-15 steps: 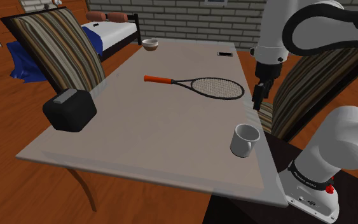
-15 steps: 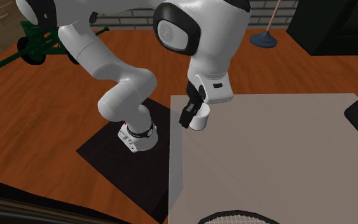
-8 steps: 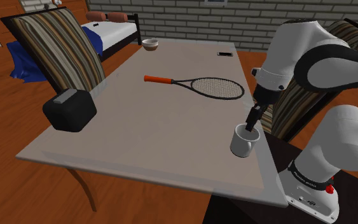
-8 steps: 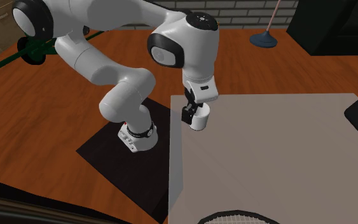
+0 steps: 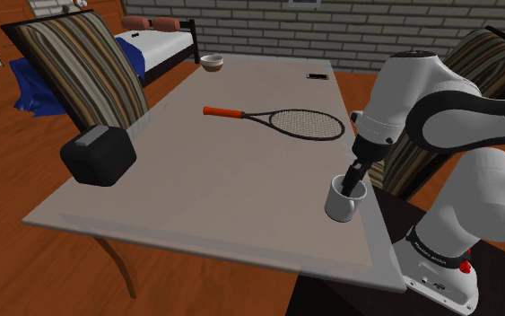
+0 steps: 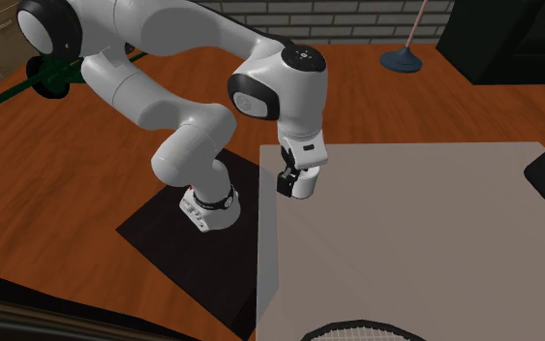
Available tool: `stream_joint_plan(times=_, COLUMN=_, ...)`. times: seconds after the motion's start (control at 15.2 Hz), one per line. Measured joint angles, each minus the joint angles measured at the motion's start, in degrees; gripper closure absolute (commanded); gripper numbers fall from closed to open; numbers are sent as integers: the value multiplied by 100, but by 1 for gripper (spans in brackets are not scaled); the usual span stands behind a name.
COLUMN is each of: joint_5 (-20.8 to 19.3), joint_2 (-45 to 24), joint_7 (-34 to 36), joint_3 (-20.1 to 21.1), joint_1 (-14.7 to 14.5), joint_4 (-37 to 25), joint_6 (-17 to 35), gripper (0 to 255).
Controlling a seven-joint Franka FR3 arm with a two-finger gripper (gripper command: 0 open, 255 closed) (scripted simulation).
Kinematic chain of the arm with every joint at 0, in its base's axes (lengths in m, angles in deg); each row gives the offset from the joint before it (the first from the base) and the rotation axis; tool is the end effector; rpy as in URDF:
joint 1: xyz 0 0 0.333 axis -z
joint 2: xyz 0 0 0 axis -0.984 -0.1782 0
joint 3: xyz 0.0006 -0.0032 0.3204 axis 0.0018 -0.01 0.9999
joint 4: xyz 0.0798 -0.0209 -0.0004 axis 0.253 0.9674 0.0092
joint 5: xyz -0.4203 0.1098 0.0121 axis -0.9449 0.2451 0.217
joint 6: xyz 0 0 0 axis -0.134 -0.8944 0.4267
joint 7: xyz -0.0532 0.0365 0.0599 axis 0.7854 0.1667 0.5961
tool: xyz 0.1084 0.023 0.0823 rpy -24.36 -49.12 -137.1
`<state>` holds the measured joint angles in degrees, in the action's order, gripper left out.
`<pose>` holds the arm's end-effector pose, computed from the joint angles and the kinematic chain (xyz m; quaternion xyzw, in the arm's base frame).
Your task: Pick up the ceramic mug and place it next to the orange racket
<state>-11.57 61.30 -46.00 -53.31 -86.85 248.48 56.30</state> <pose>0.2691 0.0912 0.3526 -0.9993 -0.0170 -0.0061 0.0334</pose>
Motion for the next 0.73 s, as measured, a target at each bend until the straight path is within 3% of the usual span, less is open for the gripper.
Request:
stream_joint_plan(times=0.33, joint_5=14, joint_2=-8, joint_7=2, joint_3=11, joint_1=-9, joint_4=32, joint_6=43, gripper=0)
stream_joint_plan(times=0.4, joint_5=14, joint_2=-8, joint_7=2, joint_3=11, joint_1=-9, joint_4=32, joint_6=43, gripper=255)
stream_joint_plan(times=0.73, joint_5=14, joint_2=-8, joint_7=2, joint_3=12, joint_1=-9, joint_4=33, joint_6=43, gripper=255)
